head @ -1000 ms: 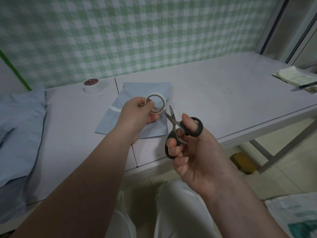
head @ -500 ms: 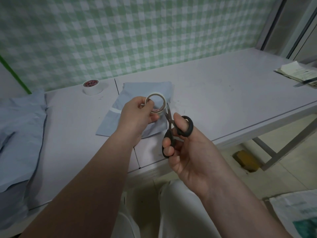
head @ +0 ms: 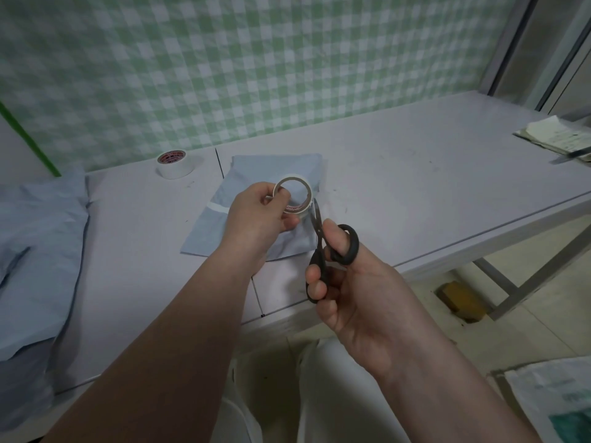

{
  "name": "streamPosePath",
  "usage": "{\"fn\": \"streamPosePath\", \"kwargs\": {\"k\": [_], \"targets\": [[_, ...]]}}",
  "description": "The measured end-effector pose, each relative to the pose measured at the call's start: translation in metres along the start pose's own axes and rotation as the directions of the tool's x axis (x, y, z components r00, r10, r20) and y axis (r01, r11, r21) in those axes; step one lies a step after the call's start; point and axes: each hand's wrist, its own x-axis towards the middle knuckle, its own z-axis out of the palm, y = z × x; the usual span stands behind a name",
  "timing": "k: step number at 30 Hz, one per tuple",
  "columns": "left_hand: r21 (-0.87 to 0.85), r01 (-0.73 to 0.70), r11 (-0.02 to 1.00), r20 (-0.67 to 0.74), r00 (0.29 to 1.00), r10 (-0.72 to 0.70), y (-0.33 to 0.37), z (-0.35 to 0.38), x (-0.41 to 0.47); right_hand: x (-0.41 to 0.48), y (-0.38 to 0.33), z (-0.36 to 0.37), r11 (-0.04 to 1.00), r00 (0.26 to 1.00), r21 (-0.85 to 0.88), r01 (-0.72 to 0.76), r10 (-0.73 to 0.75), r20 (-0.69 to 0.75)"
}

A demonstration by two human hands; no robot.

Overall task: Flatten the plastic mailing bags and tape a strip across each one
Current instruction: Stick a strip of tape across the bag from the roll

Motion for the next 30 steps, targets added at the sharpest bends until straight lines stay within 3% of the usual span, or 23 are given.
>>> {"fn": "streamPosePath", "kwargs": {"k": [30], "targets": [[0.029,-0.060,0.998,0.055,0.997,0.058,0.003,0.000,-0.009,0.015,0.010,0.000,0.982,0.990,-0.124,0.141,-0.142,0.003]]}}
